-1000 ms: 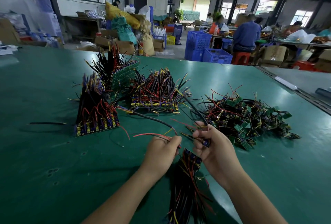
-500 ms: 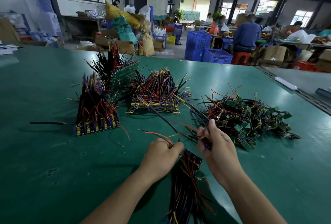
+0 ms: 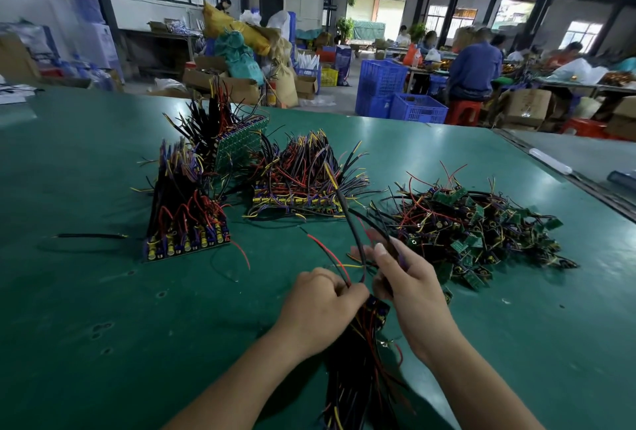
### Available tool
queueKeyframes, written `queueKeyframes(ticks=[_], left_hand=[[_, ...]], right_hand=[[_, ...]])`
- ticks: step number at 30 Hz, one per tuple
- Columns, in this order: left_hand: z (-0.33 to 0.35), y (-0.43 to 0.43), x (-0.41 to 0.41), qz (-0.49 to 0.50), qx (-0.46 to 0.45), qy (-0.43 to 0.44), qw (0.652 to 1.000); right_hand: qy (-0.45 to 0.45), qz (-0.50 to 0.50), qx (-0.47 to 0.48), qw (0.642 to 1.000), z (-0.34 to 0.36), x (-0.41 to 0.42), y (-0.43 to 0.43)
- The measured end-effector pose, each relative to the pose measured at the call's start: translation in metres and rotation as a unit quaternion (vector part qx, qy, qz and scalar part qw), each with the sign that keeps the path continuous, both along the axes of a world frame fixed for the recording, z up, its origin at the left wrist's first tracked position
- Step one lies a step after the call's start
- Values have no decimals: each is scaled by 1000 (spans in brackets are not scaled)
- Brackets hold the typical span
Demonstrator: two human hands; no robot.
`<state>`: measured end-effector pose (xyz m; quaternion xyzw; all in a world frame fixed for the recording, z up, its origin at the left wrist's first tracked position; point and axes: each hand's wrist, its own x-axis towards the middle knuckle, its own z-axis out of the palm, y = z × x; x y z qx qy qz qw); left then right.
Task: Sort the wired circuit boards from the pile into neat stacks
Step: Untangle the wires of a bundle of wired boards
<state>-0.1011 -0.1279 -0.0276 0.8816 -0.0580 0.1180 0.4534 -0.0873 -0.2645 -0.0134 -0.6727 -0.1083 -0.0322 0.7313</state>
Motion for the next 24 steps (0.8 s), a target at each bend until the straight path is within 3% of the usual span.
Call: queueKeyframes(ticks=[5,9,15,21,24], left_hand=[[3,2,-3,-33,-2,11,999],[5,4,-2,-48,20,1,999],[8,4,-2,-81,-24,39,996],[12,9,2,-70,-238,1,969],[12,6,3,-40,-276,-21,960]], right_hand=[[-12,59,-43,997,3,-6,5],[-3,39,-23,999,2,-6,7],[-61,-38,-35,997,2,-4,7],[-38,-37,22,998,2,1,1],[-53,-10,-12,998,2,1,-2]])
